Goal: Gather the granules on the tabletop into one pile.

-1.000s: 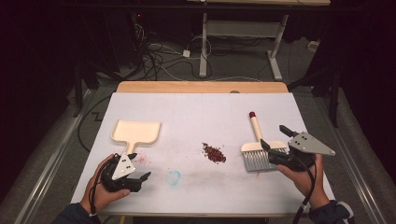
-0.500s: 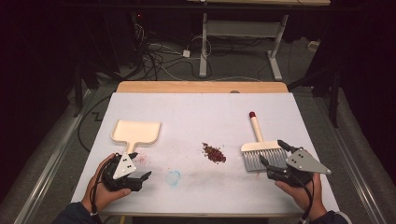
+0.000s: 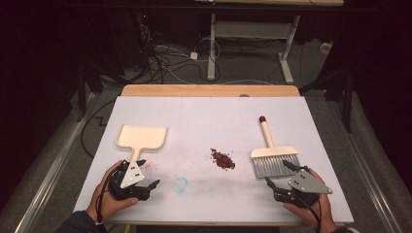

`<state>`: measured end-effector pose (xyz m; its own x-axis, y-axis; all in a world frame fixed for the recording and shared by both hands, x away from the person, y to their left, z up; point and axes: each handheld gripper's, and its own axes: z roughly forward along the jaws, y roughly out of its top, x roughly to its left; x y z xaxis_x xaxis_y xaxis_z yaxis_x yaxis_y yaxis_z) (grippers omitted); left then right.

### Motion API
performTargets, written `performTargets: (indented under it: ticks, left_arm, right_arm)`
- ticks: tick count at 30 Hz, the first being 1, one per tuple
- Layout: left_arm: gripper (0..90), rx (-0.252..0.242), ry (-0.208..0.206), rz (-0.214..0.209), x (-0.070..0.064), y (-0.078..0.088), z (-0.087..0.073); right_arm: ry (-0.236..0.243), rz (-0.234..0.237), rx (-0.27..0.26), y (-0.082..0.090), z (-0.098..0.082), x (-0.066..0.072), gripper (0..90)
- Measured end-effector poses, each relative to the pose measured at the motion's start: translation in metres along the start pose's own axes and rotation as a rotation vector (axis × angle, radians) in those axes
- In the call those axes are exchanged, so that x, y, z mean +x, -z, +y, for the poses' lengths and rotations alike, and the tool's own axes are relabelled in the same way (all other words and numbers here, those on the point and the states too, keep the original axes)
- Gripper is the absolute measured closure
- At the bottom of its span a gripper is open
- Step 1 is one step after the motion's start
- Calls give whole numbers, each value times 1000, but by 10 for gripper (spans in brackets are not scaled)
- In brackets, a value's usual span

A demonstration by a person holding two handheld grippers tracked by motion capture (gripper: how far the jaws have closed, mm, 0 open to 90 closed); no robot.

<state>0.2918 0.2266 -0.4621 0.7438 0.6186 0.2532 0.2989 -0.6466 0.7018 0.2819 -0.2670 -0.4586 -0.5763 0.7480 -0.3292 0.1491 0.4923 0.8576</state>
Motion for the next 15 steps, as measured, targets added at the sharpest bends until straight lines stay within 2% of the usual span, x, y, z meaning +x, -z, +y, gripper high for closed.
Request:
performTargets:
  ticks: [8, 15]
  left_arm:
    - [200, -1, -5, -3, -1, 2, -2]
    - [200, 1, -4, -6, -2, 0, -1]
  right_arm:
    - [0, -19, -29, 5, 7, -1, 244]
    - [10, -28, -18, 5, 7, -1, 249]
